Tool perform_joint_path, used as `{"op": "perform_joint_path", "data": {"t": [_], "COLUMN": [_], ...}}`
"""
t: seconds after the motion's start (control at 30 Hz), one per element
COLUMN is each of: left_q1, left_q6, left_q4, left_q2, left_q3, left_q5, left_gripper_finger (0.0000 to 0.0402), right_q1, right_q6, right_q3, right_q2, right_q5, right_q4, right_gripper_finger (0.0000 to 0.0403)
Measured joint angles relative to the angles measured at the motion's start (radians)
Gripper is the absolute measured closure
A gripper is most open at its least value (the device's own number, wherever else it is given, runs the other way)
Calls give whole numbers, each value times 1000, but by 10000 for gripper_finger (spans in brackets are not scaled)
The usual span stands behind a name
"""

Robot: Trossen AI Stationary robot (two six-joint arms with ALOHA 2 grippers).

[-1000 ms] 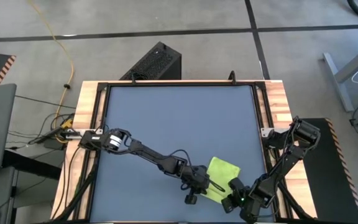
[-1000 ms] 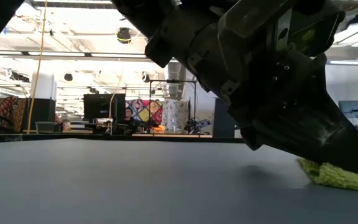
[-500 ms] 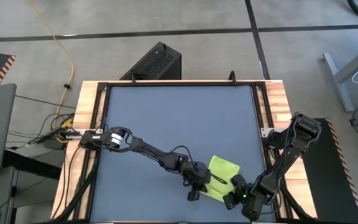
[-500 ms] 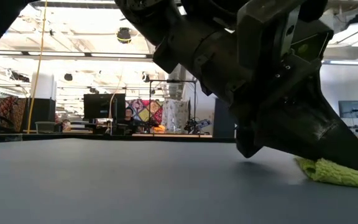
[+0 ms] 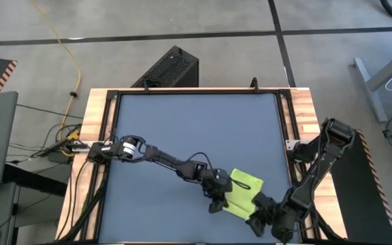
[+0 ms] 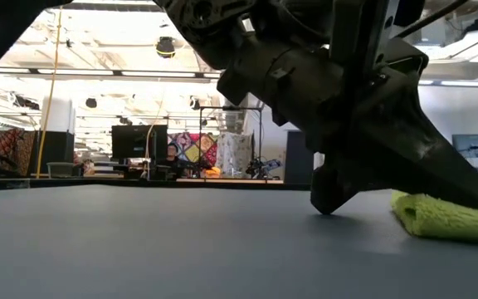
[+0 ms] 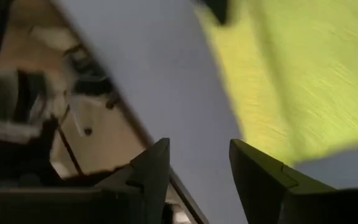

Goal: Roll towel
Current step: Roll the green towel

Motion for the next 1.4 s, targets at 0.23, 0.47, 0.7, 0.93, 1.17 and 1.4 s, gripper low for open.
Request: {"op": "perform_joint_path", "data": {"t": [0.23,0.47,0.7,0.93,1.17,1.4], "left_q1": [23,26,26,26,26,26], "left_q6": [-51,-62,-63,-60,-60,-62], "left_q4": [-1,-20,-43,-53,-56,-58], "left_q2": [0,0,0,-1,-1,-1], "left_q3": [0,0,0,1,1,1], "left_q5": [35,31,18,13,12,13], "left_gripper_finger": [401,401,401,401,401,401], "right_q1": [4,0,7,6,8,12], "right_q6": [-497,-533,-527,-499,-433,-424], "right_q3": [95,252,363,363,363,363], "right_q2": [143,245,302,360,382,428], "right_q5": [40,43,41,37,27,12], "right_q4": [-14,-249,-479,-483,-539,-560], "right_gripper_finger": [216,226,226,212,210,232]}}
